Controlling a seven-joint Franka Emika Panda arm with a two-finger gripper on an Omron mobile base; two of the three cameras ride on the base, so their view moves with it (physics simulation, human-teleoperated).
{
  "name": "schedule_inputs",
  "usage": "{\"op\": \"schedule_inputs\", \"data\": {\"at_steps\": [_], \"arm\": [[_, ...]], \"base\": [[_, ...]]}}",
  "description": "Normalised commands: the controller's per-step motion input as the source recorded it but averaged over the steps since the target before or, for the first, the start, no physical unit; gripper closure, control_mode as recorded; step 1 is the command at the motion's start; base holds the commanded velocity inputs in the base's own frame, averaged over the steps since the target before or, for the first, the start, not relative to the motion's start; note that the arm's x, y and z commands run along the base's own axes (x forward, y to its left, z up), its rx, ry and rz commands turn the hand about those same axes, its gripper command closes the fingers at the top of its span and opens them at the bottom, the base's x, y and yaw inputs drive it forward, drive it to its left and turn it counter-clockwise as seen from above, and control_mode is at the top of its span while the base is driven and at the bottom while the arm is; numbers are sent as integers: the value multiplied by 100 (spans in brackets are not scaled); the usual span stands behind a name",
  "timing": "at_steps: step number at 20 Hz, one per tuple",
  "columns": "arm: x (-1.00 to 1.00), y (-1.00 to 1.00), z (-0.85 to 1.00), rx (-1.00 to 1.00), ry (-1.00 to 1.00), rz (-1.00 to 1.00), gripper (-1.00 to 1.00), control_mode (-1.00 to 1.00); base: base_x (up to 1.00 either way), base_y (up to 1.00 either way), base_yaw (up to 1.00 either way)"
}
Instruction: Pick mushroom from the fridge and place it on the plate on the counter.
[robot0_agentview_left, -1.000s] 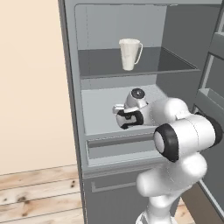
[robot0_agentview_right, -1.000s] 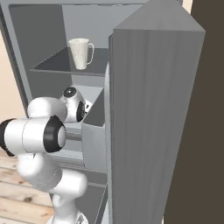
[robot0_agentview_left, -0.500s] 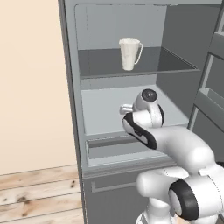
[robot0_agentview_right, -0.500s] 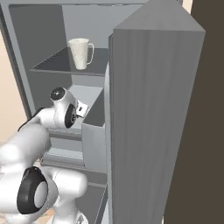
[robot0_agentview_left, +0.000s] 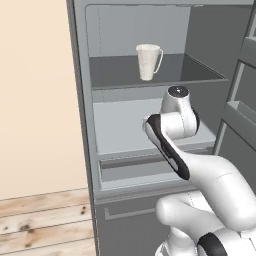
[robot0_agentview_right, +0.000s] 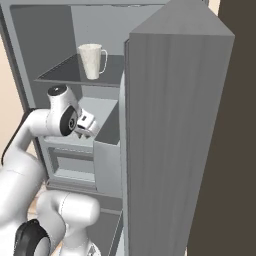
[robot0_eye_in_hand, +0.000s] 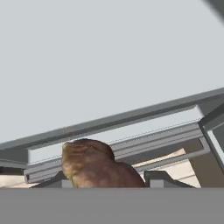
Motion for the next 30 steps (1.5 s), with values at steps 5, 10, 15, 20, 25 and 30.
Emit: {"op": "schedule_inputs", "data": {"at_steps": [5,10,15,20,25,30], "arm": [[-60,-1,48,0,27,0,100,-100],[-57,-15,16,2,1,0,100,-100],[-24,-13,35,7,3,3,100,-100],[-10,-12,20,-2,8,0,100,-100],[0,0,0,0,0,0,100,-100],[0,0,0,0,0,0,100,100]], "base": [[0,0,0],[0,0,0],[0,0,0],[0,0,0],[0,0,0],[-2,0,0]]}}
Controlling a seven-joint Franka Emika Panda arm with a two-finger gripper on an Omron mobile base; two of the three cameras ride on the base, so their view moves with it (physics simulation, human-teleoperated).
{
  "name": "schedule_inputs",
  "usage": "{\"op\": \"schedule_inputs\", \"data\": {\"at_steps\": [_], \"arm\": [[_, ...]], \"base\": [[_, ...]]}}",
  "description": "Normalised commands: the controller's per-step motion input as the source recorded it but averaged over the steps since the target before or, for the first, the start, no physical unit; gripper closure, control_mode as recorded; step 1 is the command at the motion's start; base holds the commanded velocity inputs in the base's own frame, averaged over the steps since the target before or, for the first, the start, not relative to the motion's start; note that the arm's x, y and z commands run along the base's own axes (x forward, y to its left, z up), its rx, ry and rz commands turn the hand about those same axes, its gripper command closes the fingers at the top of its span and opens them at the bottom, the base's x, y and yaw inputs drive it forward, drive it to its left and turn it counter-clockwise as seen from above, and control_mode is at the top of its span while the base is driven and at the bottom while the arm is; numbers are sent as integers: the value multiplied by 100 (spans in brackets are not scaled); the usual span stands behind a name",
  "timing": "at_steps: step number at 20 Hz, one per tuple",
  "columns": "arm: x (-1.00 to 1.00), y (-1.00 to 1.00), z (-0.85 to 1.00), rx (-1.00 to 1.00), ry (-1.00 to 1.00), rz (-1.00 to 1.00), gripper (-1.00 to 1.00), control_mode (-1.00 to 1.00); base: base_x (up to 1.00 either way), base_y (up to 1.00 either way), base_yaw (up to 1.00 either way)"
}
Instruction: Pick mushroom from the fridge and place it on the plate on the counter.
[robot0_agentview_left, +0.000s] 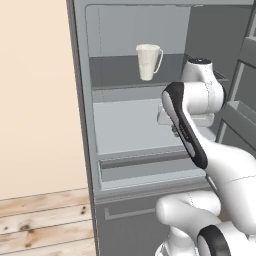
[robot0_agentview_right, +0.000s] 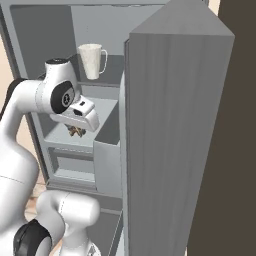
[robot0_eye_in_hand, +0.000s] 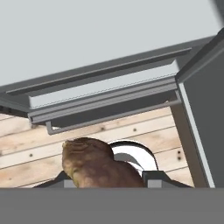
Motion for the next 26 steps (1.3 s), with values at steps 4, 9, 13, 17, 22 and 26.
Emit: {"op": "schedule_inputs", "data": {"at_steps": [4,9,13,17,22,26], "arm": [[0,0,0,0,0,0,100,100],[0,0,0,0,0,0,100,100],[0,0,0,0,0,0,100,100],[0,0,0,0,0,0,100,100],[0,0,0,0,0,0,100,100],[0,0,0,0,0,0,100,100]], "base": [[-16,39,18],[-13,91,36],[-21,99,36],[-32,81,47],[-25,58,76],[-22,57,91]]}}
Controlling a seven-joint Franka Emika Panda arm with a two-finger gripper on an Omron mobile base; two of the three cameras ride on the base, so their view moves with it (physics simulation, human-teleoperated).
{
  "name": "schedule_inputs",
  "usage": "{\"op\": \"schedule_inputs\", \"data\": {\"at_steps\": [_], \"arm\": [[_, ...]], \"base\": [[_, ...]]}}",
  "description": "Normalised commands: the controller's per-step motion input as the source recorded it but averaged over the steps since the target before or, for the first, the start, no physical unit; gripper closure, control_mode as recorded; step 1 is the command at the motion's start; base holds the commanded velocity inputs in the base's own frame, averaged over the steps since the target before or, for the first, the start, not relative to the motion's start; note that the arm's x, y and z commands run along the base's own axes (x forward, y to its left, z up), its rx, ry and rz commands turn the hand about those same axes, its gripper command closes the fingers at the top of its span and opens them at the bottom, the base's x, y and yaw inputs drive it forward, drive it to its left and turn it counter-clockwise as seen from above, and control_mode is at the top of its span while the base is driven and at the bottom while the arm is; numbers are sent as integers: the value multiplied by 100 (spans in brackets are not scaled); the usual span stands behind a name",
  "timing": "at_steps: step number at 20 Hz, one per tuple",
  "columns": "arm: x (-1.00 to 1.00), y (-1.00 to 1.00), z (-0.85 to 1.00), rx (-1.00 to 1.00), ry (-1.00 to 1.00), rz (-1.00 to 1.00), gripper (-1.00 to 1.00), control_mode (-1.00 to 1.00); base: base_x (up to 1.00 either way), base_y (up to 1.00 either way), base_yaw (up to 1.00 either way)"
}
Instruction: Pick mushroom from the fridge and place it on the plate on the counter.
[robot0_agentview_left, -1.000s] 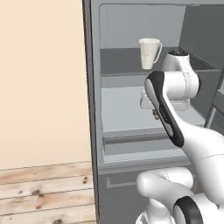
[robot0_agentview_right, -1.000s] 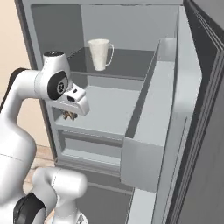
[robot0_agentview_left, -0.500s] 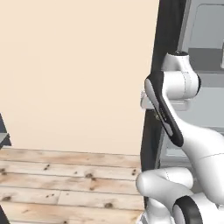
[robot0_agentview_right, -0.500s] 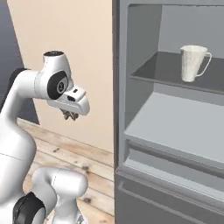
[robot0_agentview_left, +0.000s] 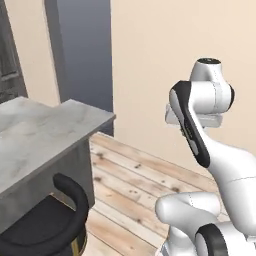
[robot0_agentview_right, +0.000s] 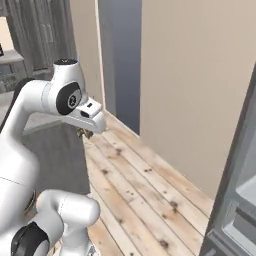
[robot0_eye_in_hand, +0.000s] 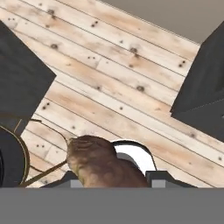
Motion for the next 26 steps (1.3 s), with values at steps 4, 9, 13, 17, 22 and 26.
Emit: {"op": "schedule_inputs", "data": {"at_steps": [4,9,13,17,22,26], "arm": [[0,0,0,0,0,0,100,100],[0,0,0,0,0,0,100,100],[0,0,0,0,0,0,100,100],[0,0,0,0,0,0,100,100],[0,0,0,0,0,0,100,100],[0,0,0,0,0,0,100,100]], "base": [[-44,65,84],[-32,62,66],[0,65,35],[0,91,31],[0,100,28],[4,100,22]]}}
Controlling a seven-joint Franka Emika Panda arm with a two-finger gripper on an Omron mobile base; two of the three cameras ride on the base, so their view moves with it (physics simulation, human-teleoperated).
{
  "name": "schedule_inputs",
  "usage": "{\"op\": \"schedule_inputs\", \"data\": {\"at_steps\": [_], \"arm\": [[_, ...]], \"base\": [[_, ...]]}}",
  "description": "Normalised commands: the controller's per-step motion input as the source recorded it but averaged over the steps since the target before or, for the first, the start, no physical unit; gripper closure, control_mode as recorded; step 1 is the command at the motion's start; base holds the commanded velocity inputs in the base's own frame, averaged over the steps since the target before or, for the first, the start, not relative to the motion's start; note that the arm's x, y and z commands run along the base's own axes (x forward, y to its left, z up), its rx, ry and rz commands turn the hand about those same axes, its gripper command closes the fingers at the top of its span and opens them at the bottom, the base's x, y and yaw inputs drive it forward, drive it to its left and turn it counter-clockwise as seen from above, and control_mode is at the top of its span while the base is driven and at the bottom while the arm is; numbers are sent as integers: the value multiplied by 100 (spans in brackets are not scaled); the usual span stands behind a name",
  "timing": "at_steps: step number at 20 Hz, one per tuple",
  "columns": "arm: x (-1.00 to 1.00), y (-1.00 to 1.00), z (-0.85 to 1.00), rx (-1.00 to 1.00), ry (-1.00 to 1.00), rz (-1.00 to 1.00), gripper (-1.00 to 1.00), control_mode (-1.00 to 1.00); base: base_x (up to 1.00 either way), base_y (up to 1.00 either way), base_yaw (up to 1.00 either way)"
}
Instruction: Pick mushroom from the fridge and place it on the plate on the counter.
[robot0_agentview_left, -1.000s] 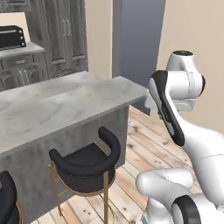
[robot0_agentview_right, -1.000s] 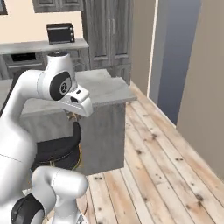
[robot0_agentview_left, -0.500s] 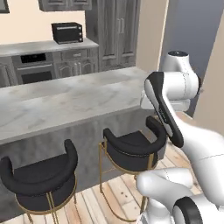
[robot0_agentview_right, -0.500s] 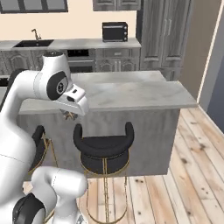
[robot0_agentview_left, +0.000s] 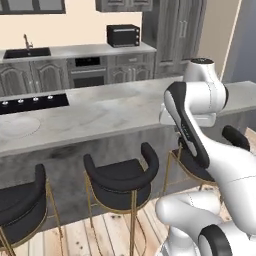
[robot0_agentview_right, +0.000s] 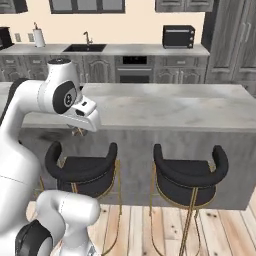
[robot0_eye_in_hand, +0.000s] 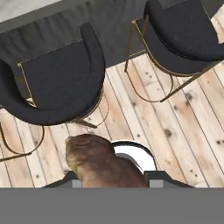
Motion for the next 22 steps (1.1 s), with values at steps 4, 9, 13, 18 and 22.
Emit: {"op": "schedule_inputs", "data": {"at_steps": [4,9,13,18,22], "arm": [[0,0,0,0,0,0,100,100],[0,0,0,0,0,0,100,100],[0,0,0,0,0,0,100,100],[0,0,0,0,0,0,100,100],[0,0,0,0,0,0,100,100]], "base": [[9,100,17],[29,100,12],[49,98,8],[54,83,7],[36,65,5]]}}
